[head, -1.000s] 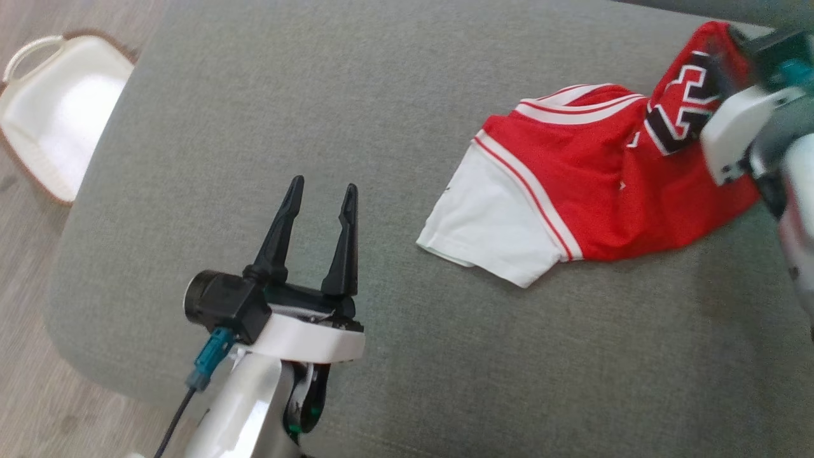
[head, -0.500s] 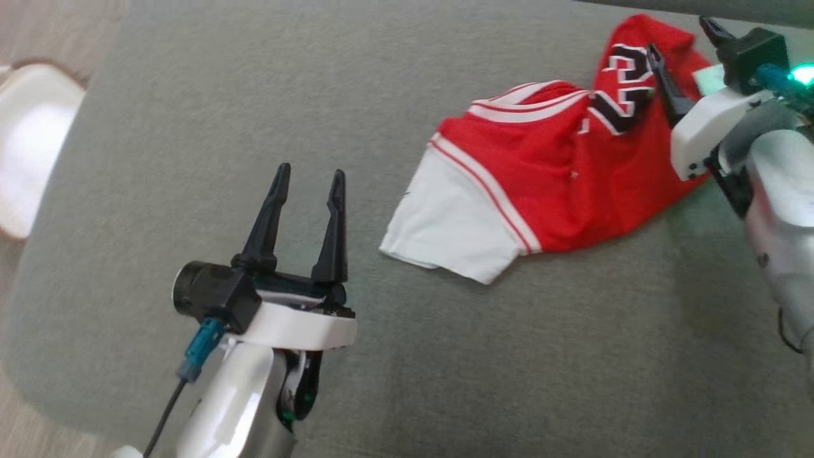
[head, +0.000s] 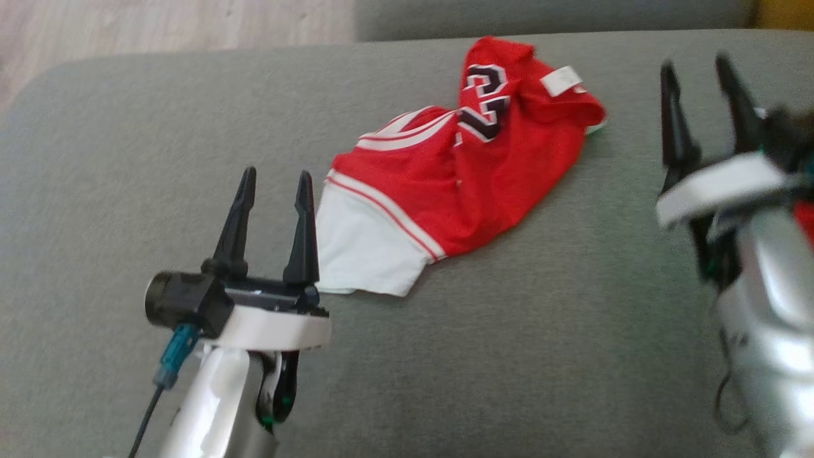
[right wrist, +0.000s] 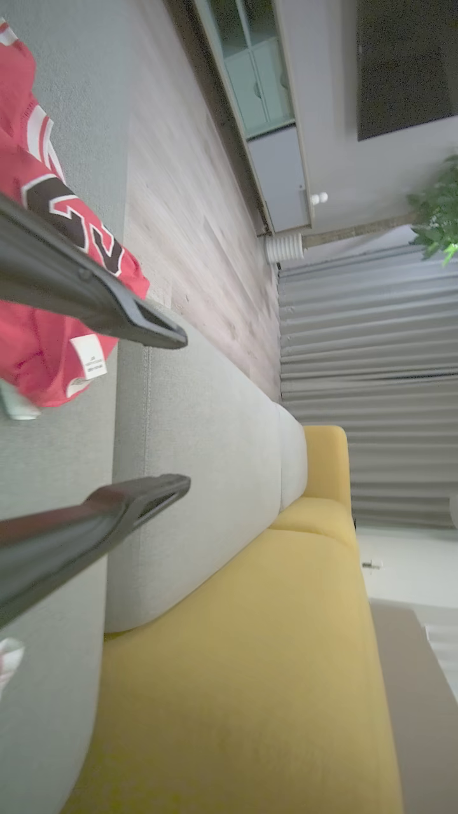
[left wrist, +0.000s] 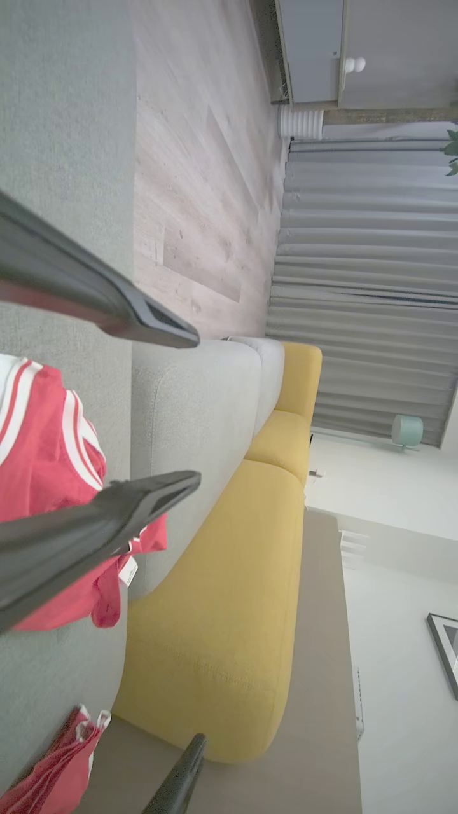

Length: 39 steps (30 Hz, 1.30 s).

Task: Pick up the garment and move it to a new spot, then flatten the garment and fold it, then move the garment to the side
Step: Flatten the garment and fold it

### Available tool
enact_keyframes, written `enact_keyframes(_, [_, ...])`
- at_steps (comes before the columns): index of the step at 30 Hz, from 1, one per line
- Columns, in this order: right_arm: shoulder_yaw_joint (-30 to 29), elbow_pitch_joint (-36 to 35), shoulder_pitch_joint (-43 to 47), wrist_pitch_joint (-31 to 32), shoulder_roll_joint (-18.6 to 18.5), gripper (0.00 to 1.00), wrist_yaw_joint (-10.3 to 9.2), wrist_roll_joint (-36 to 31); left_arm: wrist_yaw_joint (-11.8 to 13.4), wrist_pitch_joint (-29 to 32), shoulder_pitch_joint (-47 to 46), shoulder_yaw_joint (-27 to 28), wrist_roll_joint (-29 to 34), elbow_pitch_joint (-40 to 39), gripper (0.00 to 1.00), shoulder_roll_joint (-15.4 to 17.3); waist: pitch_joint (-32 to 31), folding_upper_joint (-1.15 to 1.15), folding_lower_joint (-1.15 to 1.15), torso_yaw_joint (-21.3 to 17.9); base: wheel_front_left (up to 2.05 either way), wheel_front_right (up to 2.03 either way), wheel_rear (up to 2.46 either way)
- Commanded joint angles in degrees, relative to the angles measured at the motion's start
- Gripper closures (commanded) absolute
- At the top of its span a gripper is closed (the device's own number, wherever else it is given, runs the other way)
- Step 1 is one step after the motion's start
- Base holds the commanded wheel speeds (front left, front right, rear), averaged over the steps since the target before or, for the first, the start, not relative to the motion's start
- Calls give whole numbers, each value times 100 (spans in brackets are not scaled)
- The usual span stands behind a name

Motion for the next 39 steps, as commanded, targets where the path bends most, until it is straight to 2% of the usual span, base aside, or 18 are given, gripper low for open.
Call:
enact_keyframes(1, [-48,-360,269,-60,202,0,-4,-45,-11,-24,19,248,51,-161,0,29,-208,0,1,-259,0,0,0])
enact_keyframes(7, [-610,-1237,1628,-60,922,0,-4,-211,-58,-24,181,349,115,-122,0,29,-321,0,1,-511,0,0,0])
enact_keyframes(15, [-580,-1604,2346,-61,1095,0,-4,-233,-108,-24,297,393,124,-77,0,29,-364,0,1,-587,0,0,0])
enact_keyframes(22, [-571,-1615,2228,-20,1098,0,-4,-252,-99,-24,245,293,53,-76,0,29,-276,0,1,-425,0,0,0])
enact_keyframes(28, [-589,-1359,1823,313,1098,0,-4,-353,-73,-24,110,155,12,-111,0,29,10,0,1,-121,0,0,0])
enact_keyframes(33, [-580,-817,1319,644,1099,0,-4,-158,-63,-24,-15,48,-22,-88,0,29,264,0,1,144,0,0,0])
enact_keyframes(39, [-800,161,564,892,1099,0,-4,102,-35,-24,-166,-123,-84,-73,0,29,505,0,1,449,0,0,0])
